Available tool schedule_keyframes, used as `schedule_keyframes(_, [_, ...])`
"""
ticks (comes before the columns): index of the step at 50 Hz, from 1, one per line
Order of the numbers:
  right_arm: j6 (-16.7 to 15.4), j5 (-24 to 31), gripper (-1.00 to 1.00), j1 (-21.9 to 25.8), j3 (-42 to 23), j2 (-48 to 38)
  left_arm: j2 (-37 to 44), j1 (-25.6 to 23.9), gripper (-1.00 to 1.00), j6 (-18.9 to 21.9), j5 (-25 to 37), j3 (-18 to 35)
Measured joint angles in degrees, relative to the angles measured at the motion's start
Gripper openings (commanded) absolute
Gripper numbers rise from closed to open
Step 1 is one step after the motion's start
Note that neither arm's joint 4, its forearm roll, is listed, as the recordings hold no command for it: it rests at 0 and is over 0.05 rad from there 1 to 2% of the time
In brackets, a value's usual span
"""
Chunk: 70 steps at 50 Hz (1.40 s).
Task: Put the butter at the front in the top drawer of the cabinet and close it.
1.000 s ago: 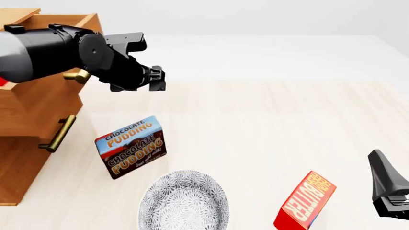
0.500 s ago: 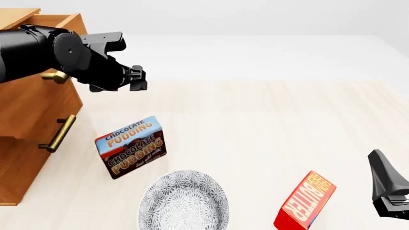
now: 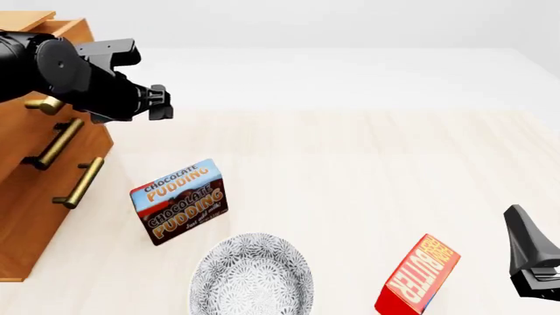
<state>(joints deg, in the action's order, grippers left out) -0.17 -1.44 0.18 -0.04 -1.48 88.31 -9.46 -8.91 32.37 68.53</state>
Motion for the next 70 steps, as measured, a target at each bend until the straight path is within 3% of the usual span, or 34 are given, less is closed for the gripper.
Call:
schedule_keyframes(44, [0.0,0.0,1.0,0.0,0.0,0.0,-4.2,8.8,1.0,1.1,1.3,-3.3])
schedule_keyframes(70, [0.0,0.0,1.0,0.0,0.0,0.0,-5.3,10.4,1.0,1.3,1.9,-4.0])
